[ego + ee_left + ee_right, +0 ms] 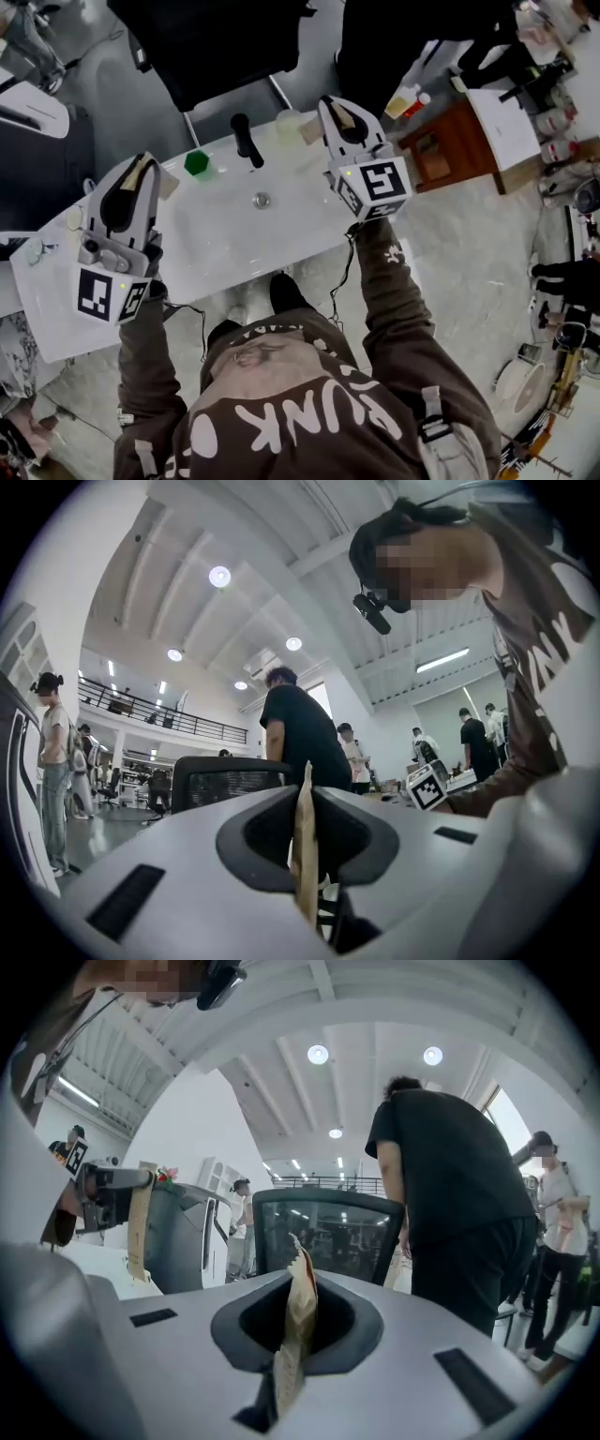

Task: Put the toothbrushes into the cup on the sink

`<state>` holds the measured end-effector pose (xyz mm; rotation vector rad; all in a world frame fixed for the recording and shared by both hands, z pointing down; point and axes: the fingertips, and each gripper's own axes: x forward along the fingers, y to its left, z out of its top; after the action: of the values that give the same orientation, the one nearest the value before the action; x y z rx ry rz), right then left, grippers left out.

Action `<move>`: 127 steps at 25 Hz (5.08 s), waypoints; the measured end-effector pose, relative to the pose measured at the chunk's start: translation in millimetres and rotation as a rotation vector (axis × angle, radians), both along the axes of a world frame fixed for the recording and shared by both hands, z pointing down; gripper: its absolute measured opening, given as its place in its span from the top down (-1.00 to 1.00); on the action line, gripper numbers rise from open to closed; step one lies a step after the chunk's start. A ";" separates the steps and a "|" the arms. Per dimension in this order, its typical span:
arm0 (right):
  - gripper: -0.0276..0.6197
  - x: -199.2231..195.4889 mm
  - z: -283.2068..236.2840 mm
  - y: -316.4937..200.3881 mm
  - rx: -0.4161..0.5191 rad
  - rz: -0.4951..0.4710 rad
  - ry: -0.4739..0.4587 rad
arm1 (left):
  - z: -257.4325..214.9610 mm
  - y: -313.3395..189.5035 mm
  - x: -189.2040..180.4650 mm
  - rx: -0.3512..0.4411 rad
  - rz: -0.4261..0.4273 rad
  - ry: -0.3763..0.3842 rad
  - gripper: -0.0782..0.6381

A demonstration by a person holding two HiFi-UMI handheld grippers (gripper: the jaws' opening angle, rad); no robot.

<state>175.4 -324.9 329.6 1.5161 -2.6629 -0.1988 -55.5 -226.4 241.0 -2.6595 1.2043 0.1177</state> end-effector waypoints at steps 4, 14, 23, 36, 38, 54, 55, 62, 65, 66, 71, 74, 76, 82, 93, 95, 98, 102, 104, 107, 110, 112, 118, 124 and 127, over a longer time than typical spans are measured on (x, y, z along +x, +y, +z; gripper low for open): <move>0.89 4.8 32.1 -55.1 -0.033 -0.056 0.020 | -0.4 -26.4 16.9 0.002 -0.052 -0.017 0.64; 0.88 -12.9 112.5 -105.7 -0.133 -0.154 0.013 | 11.0 -57.6 28.2 -0.038 -0.127 -0.045 0.64; 0.88 -25.7 173.0 -113.9 -0.180 -0.147 0.067 | 19.0 -70.5 18.6 -0.050 -0.118 -0.031 0.64; 0.09 -24.3 172.6 -110.2 -0.150 -0.130 0.026 | 21.8 -71.1 10.8 -0.049 -0.102 -0.022 0.64; -0.03 -23.2 160.6 -106.6 -0.129 -0.136 0.019 | 23.7 -72.0 9.8 -0.051 -0.101 -0.019 0.65; -0.22 -12.6 32.5 -65.7 0.099 -0.184 0.003 | 146.6 -111.8 -3.6 -0.103 -0.016 0.015 0.64; -0.22 -13.6 28.1 -61.7 0.105 -0.187 0.007 | 156.6 -113.8 -4.1 -0.112 -0.013 0.018 0.64; -0.22 -19.0 11.0 -41.4 0.123 -0.198 0.018 | 190.4 -124.9 -6.6 -0.129 0.004 0.039 0.64; -0.22 -21.1 6.5 -36.8 0.129 -0.198 0.018 | 192.1 -123.0 -6.1 -0.128 0.014 0.072 0.65; -0.22 -22.8 4.8 -35.2 0.130 -0.200 0.018 | 193.5 -121.3 -6.0 -0.130 0.017 0.075 0.65; -0.22 -30.1 2.8 -31.0 0.126 -0.206 0.026 | 214.1 -121.5 -8.4 -0.160 0.015 0.081 0.65; -0.22 -30.6 6.3 -30.7 0.122 -0.207 0.030 | 230.7 -125.0 -10.2 -0.176 0.014 0.073 0.65; -0.22 -31.0 8.3 -29.0 0.118 -0.206 0.032 | 235.7 -127.9 -12.0 -0.174 0.010 0.077 0.65; -0.22 -28.3 13.9 -21.6 0.108 -0.201 0.034 | 233.5 -128.9 -9.5 -0.166 0.018 0.066 0.64; -0.29 -43.5 -12.7 -3.9 0.112 -0.230 -0.032 | 127.5 -93.7 -9.6 -0.077 0.036 -0.017 0.13; -0.32 -49.4 -16.2 1.7 0.103 -0.240 -0.027 | 105.2 -85.0 -9.1 -0.067 0.022 -0.028 0.13; -0.35 -56.6 -21.4 8.3 0.105 -0.250 -0.016 | 79.2 -75.9 -7.8 -0.058 0.001 -0.032 0.13; -0.40 -64.0 -32.9 17.3 0.124 -0.263 0.000 | 50.3 -64.9 -5.1 -0.030 -0.003 -0.011 0.13; -0.40 -66.2 -40.3 19.2 0.145 -0.257 -0.012 | 44.0 -62.1 -6.3 -0.023 -0.008 -0.008 0.13; -0.34 -69.4 -45.4 20.7 0.158 -0.258 -0.014 | 36.2 -59.9 -9.3 -0.011 -0.017 -0.022 0.13; -0.26 -71.5 -45.1 23.6 0.157 -0.267 -0.014 | 27.2 -56.0 -10.4 0.006 -0.018 -0.026 0.13; -0.26 -71.4 -43.1 24.5 0.148 -0.267 -0.020 | 22.8 -54.1 -11.0 0.015 -0.017 -0.028 0.13; -0.26 -70.4 -44.1 27.0 0.134 -0.266 -0.040 | 16.9 -50.0 -13.4 0.020 -0.025 -0.030 0.13; -0.26 -70.2 -44.4 27.5 0.131 -0.267 -0.048 | 17.4 -50.8 -12.9 0.019 -0.024 -0.026 0.13; -0.26 -71.4 -44.1 27.6 0.132 -0.269 -0.051 | 18.5 -51.3 -14.9 0.018 -0.027 -0.025 0.13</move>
<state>103.9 -297.3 285.5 1.2009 -2.9418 -0.3622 -70.4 -277.7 259.4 -2.6201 1.2253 0.0910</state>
